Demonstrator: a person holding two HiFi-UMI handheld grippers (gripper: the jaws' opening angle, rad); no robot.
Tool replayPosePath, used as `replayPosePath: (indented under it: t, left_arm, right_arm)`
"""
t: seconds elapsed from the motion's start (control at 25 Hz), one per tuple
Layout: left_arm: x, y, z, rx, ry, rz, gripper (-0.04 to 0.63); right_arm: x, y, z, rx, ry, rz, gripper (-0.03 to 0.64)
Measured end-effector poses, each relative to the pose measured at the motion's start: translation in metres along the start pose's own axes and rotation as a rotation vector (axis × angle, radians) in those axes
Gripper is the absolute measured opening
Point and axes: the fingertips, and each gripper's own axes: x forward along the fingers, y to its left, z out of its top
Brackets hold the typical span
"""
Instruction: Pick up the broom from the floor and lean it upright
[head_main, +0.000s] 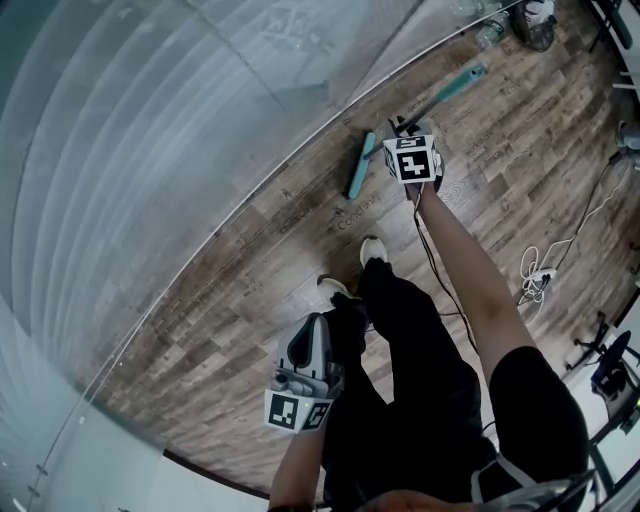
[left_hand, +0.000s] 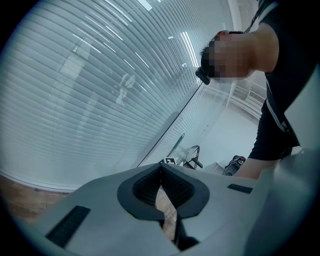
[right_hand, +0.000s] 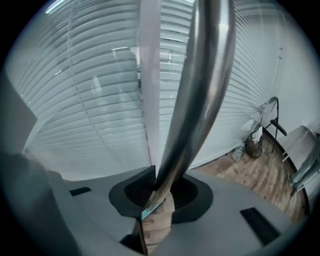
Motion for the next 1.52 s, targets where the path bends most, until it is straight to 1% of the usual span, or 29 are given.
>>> replayPosePath:
  t: [0.16, 0.24, 0.36, 0.44, 0.6, 0.72, 0.84, 1.0, 1.12, 1.24, 1.4, 1.52]
  left_arm:
    - [-0.001, 0.001, -0.003, -0.016, 0.002, 0.003, 0.018]
    - [-0.001, 0.000, -0.005, -0.019, 0.004, 0.001, 0.018]
    - [-0.002, -0.003, -0.003, -0.014, -0.001, -0.005, 0.018]
    - [-0.006, -0.002, -0.002, -0.010, -0.006, -0.007, 0.018]
    - [-0.013, 0.009, -0.006, -0.013, 0.000, 0.010, 0.018]
    - [-0.018, 0.016, -0.009, -0.019, -0.001, 0.019, 0.018]
    - [-0.020, 0.018, -0.009, -0.022, -0.006, 0.017, 0.018]
    - [-0.018, 0.016, -0.006, -0.021, -0.017, 0.007, 0.018]
    - [-0.018, 0.013, 0.001, -0.022, -0.024, 0.001, 0.018]
    - [-0.021, 0.003, 0.012, -0.013, -0.028, -0.011, 0.018]
    - [-0.026, -0.021, 0.038, 0.009, -0.038, -0.039, 0.018]
    - [-0.034, -0.044, 0.062, 0.034, -0.043, -0.068, 0.018]
  right_arm:
    - [0.000, 0.026, 0.008, -0.110, -0.026, 0.024, 0.091]
    - [0.004, 0.043, 0.018, -0.142, -0.048, 0.028, 0.091]
    - [0.014, 0.060, 0.031, -0.176, -0.064, 0.009, 0.091]
    - [0.020, 0.062, 0.037, -0.196, -0.076, -0.018, 0.097]
    - [0.027, 0.060, 0.034, -0.209, -0.084, -0.033, 0.106]
    - [0.027, 0.058, 0.030, -0.213, -0.098, -0.023, 0.140]
    - [0.024, 0.055, 0.031, -0.198, -0.128, -0.007, 0.164]
    - [0.013, 0.056, 0.037, -0.178, -0.176, 0.004, 0.167]
    - [-0.016, 0.061, 0.039, -0.128, -0.188, 0.010, 0.181]
    - [-0.060, 0.071, 0.035, -0.084, -0.208, 0.037, 0.186]
    - [-0.128, 0.077, 0.030, -0.060, -0.224, 0.063, 0.186]
    - [-0.189, 0.079, 0.027, -0.008, -0.232, 0.068, 0.186]
